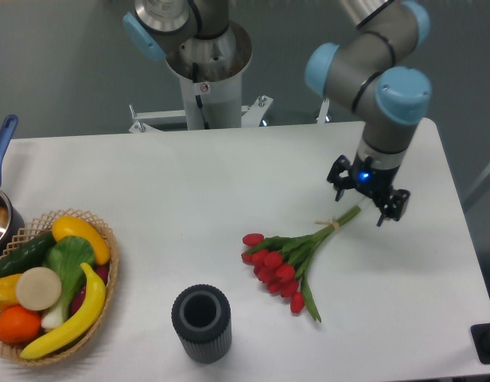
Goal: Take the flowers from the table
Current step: 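Move the open gripper over the twine-tied stems of the red tulips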
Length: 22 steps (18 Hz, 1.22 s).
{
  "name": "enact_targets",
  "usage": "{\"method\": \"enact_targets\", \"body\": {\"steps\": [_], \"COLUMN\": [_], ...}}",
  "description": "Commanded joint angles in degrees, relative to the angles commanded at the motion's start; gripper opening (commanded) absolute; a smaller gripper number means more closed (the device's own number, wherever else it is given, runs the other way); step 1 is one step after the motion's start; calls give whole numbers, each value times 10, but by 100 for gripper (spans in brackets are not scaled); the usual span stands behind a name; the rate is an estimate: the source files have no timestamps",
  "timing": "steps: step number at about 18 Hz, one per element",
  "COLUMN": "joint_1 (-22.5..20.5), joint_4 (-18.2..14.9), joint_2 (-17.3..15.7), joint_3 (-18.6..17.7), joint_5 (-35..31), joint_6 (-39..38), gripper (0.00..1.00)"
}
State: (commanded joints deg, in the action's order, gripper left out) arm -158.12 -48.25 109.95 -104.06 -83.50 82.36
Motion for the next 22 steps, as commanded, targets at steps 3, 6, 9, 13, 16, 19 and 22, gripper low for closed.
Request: {"method": "enact_targets", "body": {"steps": [3, 6, 9, 13, 16, 19, 22], "joint_1": [6, 20, 31, 38, 43, 47, 55], "joint_4": [0, 0, 1, 4, 5, 6, 6], "joint_2": [3, 18, 27, 35, 45, 48, 52], "joint_3": [-16, -16, -14, -11, -11, -18, -24], "joint_5": [0, 2, 3, 4, 3, 2, 1], "joint_6": [-1, -4, -51, -60, -69, -69, -67], "gripper": [100, 100, 100, 100, 100, 100, 100]}}
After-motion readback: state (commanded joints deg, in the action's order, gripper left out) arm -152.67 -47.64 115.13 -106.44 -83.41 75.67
